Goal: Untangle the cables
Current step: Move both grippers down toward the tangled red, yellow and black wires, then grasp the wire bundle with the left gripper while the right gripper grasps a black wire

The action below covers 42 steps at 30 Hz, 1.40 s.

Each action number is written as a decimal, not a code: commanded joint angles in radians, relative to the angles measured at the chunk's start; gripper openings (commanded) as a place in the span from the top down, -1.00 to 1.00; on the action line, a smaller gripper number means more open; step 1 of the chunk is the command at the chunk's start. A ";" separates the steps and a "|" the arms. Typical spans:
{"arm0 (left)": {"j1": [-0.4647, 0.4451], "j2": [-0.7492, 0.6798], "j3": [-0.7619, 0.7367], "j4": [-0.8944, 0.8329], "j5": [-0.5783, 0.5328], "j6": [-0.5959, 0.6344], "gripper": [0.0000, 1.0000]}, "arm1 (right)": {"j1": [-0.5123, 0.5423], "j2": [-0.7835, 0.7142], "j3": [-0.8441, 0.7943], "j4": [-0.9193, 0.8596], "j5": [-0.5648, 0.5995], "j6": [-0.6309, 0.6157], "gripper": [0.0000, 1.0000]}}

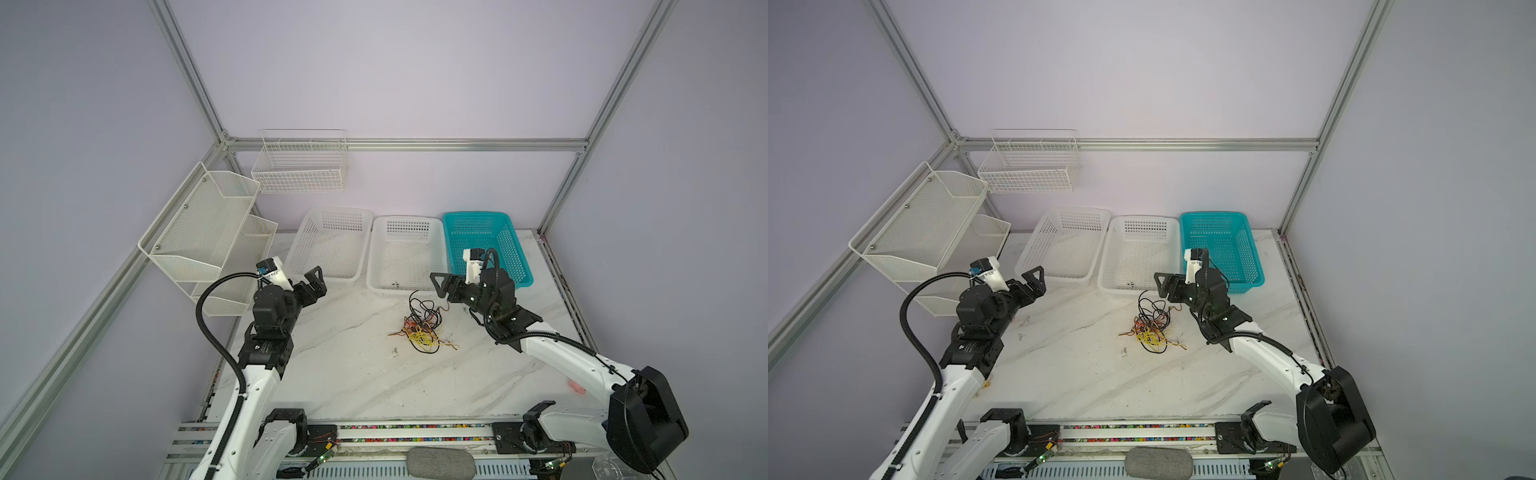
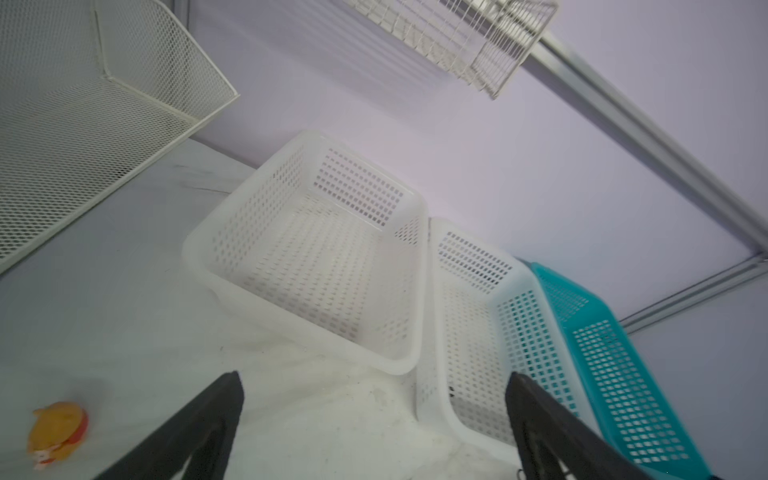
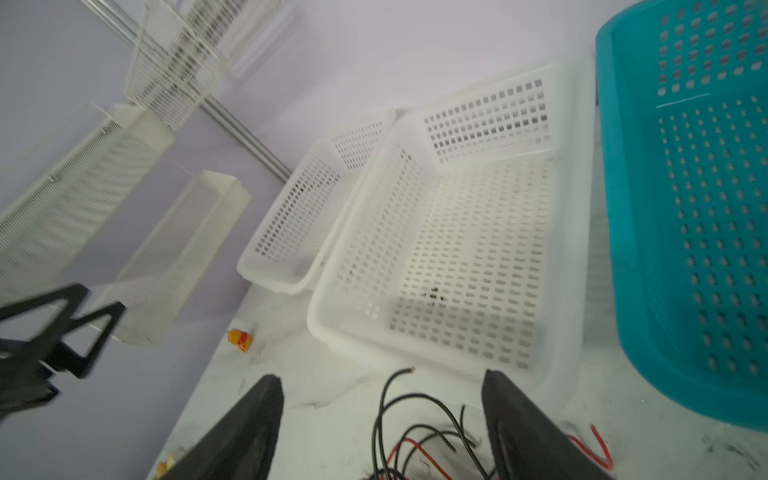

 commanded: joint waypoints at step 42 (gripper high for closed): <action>-0.671 0.320 -0.314 0.260 0.095 -0.496 -0.89 | 0.232 0.143 -0.184 0.212 -0.347 -0.054 1.00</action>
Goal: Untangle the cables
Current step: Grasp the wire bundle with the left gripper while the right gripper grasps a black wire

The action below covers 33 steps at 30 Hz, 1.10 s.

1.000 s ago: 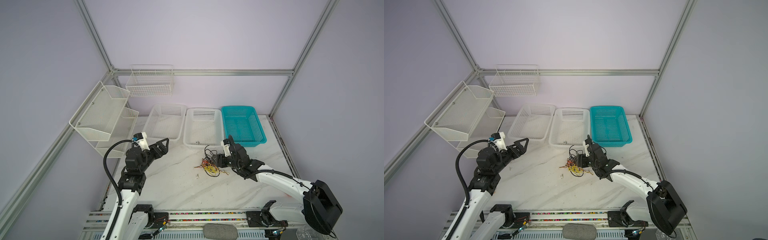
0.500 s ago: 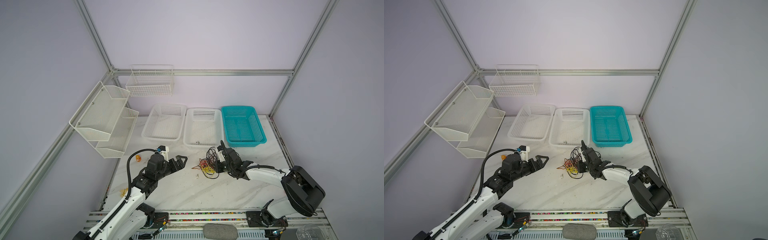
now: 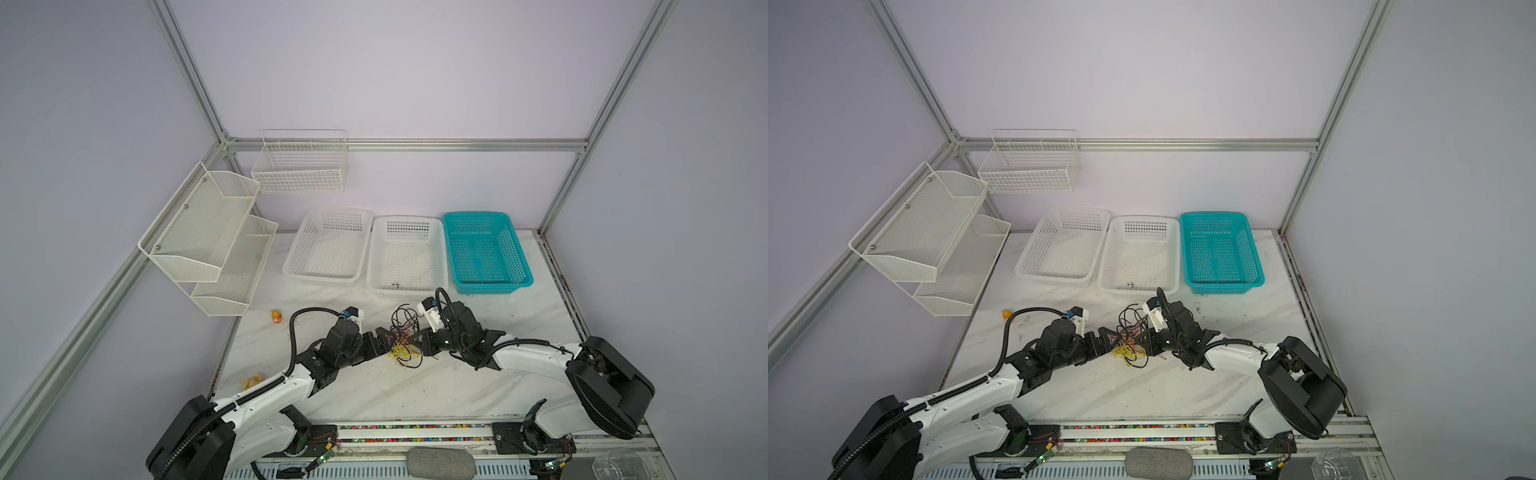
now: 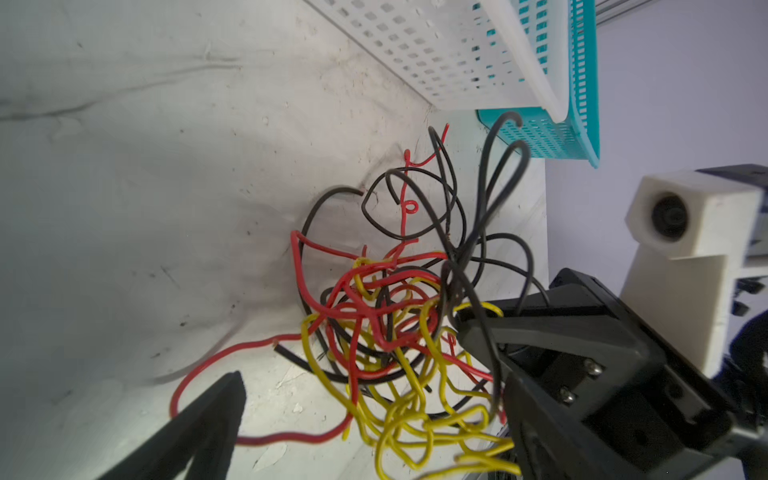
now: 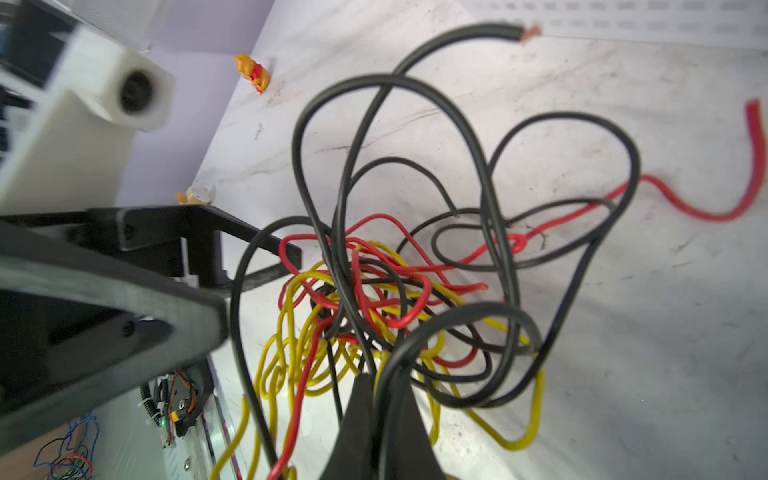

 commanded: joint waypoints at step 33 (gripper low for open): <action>-0.070 -0.103 -0.046 -0.052 -0.201 0.058 1.00 | 0.055 -0.174 0.100 -0.291 0.340 -0.010 0.96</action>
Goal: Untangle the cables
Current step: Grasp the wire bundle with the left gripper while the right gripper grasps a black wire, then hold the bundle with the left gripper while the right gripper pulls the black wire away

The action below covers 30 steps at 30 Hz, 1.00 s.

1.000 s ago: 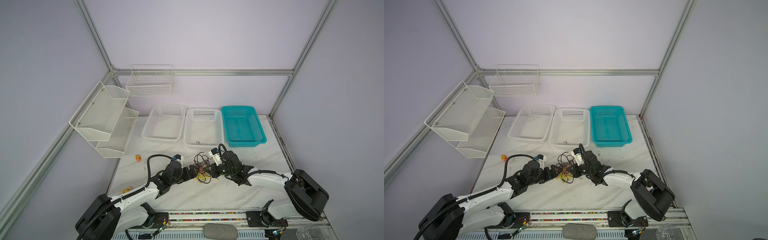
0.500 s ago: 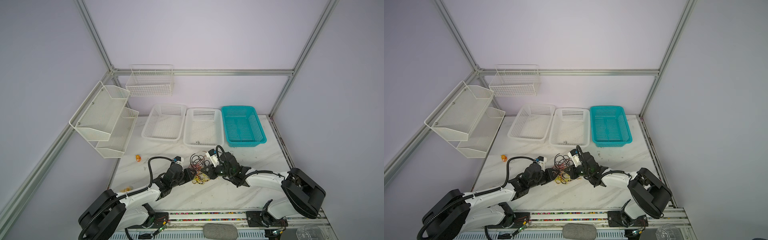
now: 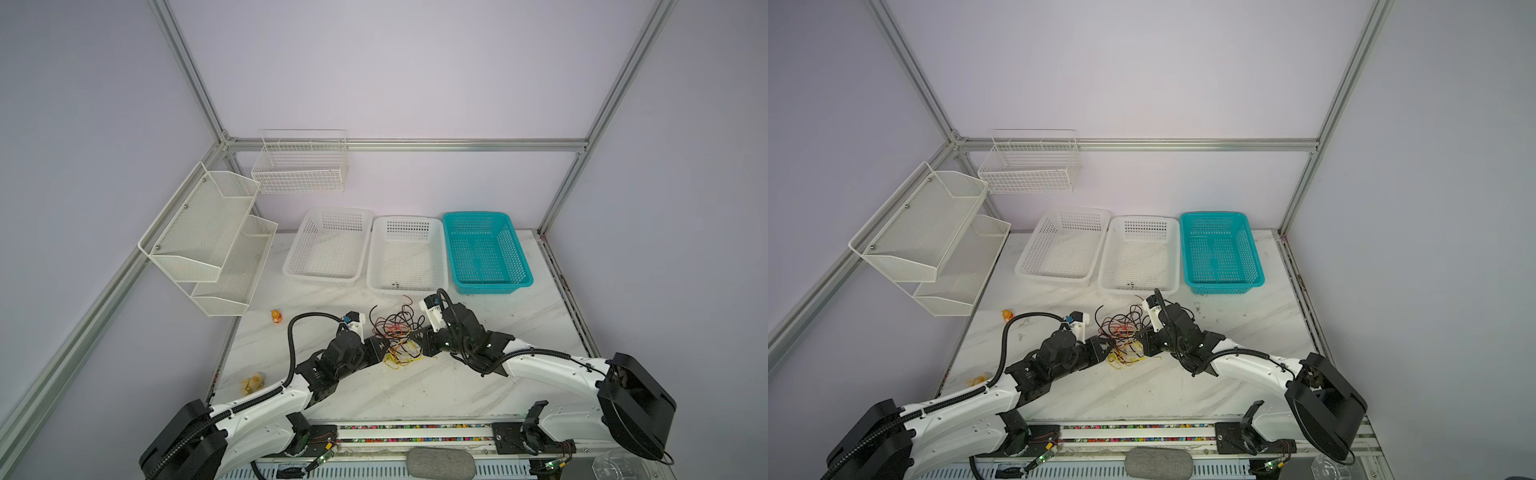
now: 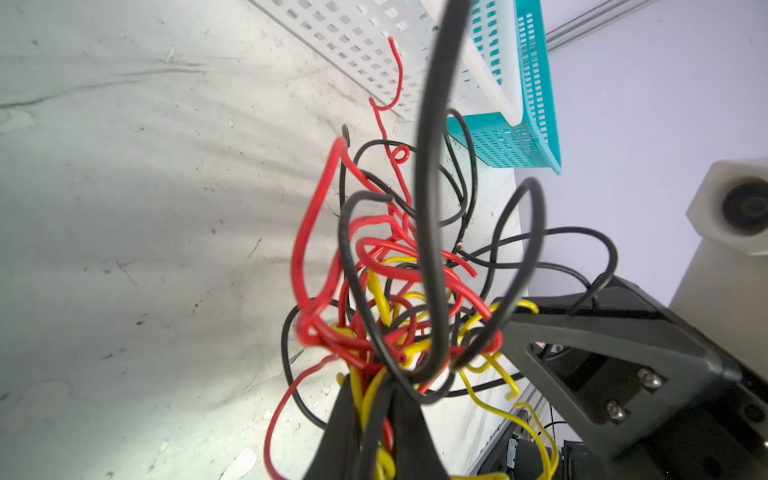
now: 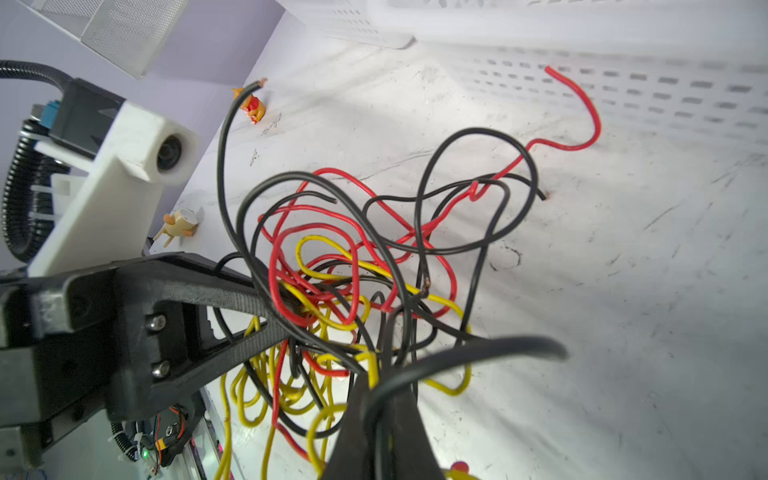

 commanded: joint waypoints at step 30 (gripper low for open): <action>0.008 -0.035 0.144 -0.264 0.017 0.303 1.00 | 0.050 0.246 0.317 -0.195 0.190 -0.117 0.16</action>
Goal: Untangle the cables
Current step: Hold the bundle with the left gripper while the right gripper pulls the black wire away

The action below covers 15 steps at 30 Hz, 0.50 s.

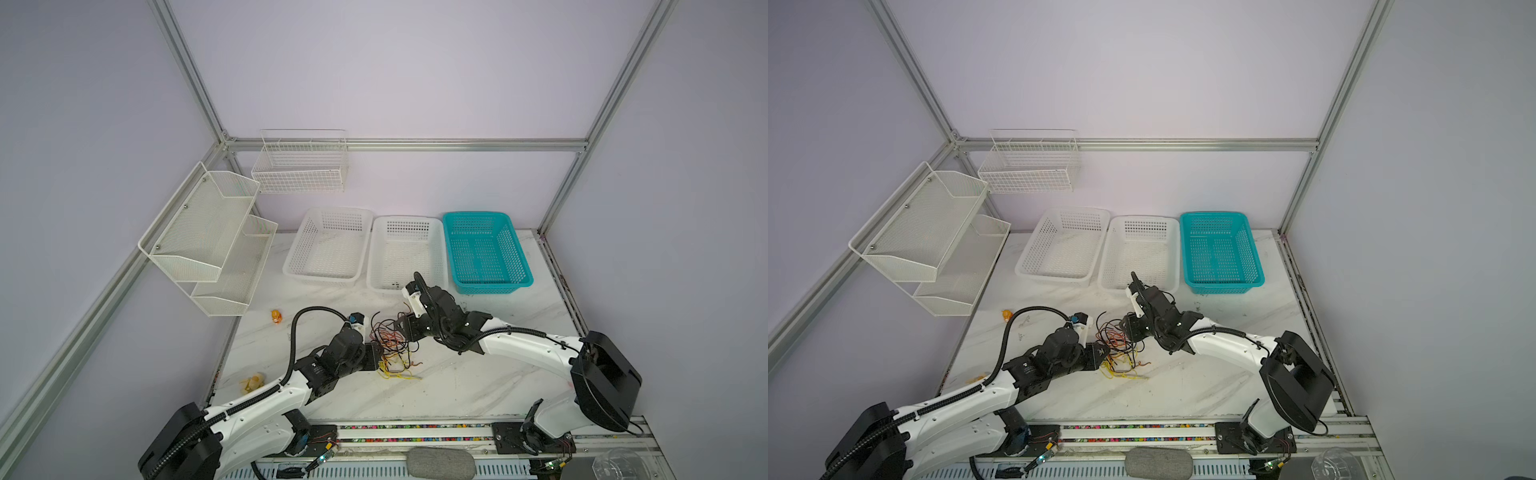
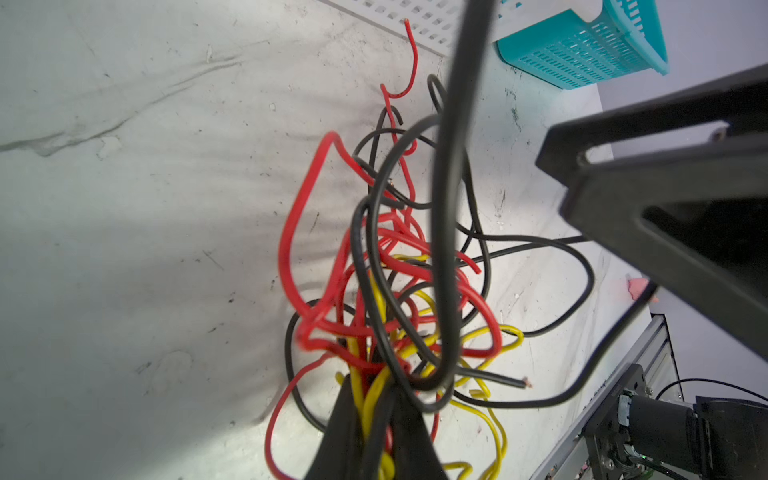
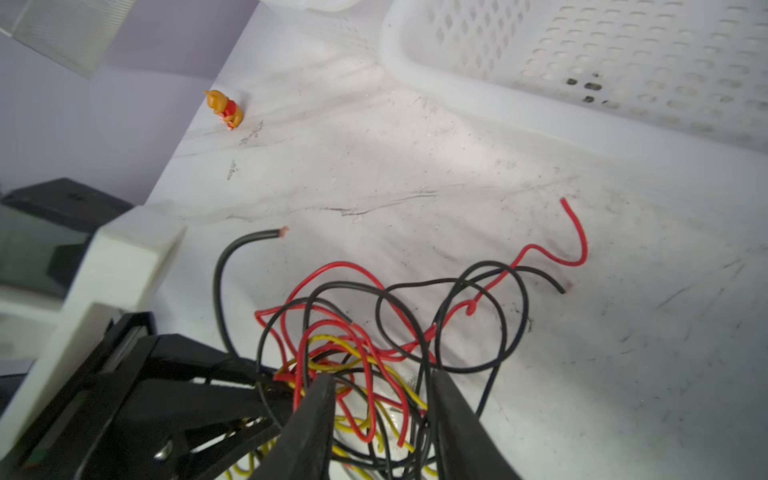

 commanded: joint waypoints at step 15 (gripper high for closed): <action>-0.006 -0.048 0.081 -0.004 0.068 0.049 1.00 | 0.062 0.095 -0.022 0.126 0.203 -0.107 0.14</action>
